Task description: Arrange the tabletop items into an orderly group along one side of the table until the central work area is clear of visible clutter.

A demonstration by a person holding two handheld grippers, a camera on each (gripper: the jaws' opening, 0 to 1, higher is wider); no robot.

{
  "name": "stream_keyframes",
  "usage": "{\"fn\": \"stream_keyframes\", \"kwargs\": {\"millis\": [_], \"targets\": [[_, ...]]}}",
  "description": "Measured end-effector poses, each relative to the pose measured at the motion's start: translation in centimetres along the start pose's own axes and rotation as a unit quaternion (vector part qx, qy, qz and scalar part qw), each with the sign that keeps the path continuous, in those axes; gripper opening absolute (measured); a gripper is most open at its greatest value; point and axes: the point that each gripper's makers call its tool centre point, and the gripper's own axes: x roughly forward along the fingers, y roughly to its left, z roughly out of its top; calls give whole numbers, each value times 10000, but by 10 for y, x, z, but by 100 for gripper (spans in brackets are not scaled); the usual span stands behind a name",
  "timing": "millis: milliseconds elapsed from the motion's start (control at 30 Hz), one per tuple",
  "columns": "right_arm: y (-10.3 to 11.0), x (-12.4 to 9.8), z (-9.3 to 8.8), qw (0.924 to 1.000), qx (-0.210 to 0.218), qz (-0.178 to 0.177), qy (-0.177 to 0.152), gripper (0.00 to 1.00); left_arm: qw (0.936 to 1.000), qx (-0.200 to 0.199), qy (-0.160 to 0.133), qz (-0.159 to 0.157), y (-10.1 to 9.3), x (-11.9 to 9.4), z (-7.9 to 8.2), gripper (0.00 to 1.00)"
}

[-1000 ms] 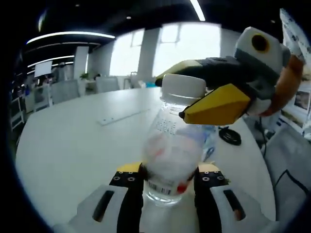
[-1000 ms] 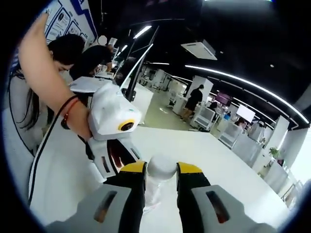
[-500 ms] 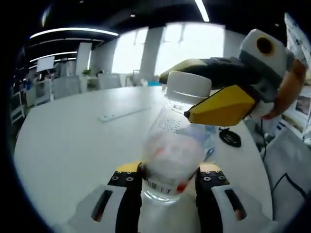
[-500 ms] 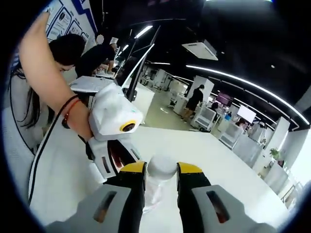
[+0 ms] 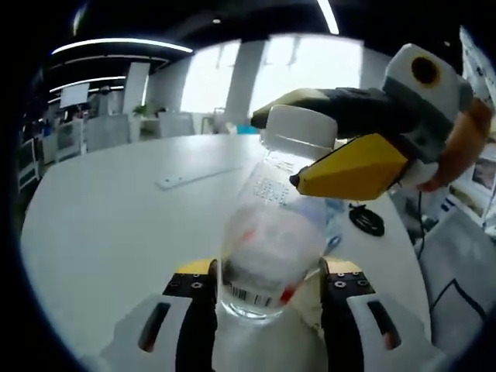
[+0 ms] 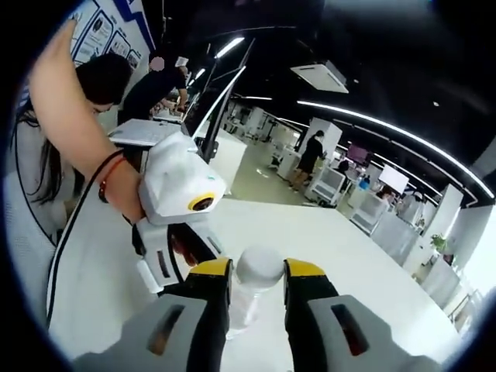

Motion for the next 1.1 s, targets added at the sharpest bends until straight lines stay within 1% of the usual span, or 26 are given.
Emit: {"fn": "stream_keyframes", "kwargs": {"millis": [300, 433, 567, 833, 1000, 1100], "targets": [[4, 1, 1, 10000, 73, 61, -11, 29, 10000, -34, -87, 25, 1, -2, 5, 56], [8, 1, 2, 9998, 129, 136, -18, 35, 9999, -104, -127, 13, 0, -2, 6, 59], [12, 3, 4, 9996, 198, 212, -43, 43, 9998, -128, -129, 14, -1, -4, 6, 62], [16, 3, 3, 9991, 316, 291, -56, 53, 9995, -213, -189, 96, 0, -9, 8, 70], [16, 1, 2, 9985, 424, 332, -42, 57, 9994, -241, -205, 129, -2, -12, 8, 74], [15, -1, 0, 9983, 475, 343, -42, 60, 9992, -301, -177, 200, -1, -14, 7, 78]]}}
